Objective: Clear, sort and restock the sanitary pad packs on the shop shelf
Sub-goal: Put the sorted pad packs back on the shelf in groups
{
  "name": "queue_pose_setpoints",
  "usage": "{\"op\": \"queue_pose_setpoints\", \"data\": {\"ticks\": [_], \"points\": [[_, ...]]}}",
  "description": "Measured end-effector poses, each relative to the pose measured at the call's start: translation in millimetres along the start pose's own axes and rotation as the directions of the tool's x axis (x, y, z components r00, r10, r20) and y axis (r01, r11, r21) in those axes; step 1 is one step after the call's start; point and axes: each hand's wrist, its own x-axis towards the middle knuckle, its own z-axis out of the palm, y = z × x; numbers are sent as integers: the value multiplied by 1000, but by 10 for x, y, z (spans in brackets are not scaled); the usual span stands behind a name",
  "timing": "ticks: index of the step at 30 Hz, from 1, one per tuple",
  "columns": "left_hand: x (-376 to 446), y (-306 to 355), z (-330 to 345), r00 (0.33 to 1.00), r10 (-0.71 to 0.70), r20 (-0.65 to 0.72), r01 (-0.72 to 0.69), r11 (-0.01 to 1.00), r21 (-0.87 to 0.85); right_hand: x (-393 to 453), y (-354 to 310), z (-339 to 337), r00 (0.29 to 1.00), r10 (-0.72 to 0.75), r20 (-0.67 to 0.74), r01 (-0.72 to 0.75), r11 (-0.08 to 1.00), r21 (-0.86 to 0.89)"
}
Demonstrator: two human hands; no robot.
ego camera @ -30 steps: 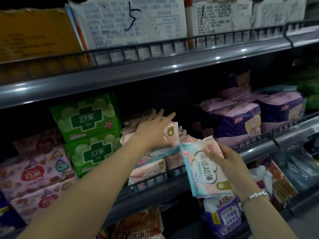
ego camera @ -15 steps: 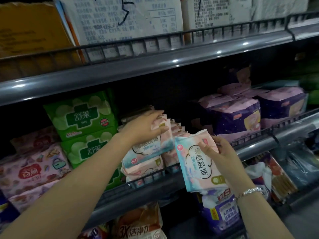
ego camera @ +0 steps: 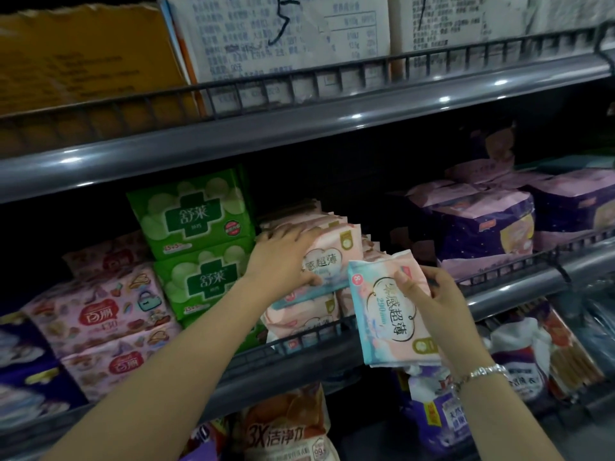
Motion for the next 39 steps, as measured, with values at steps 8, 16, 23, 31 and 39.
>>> {"op": "queue_pose_setpoints", "data": {"ticks": [8,16,23,31,39], "points": [[76,101,-79,993,-116,19,114,992,56,41,10,25,999,-28,-33,29,999,39],[83,84,-98,998,-57,-1,57,997,-50,81,-23,-9,996,-61,-62,67,993,99],[-11,18,-166,996,-50,-71,44,996,-77,96,-83,-62,995,-97,-15,97,991,93],[-260,46,-79,972,72,-224,-70,997,21,104,-94,-164,996,-87,18,86,995,45],[-239,62,352,989,141,-32,-126,948,292,72,-75,-248,996,-93,-14,93,995,35]]}}
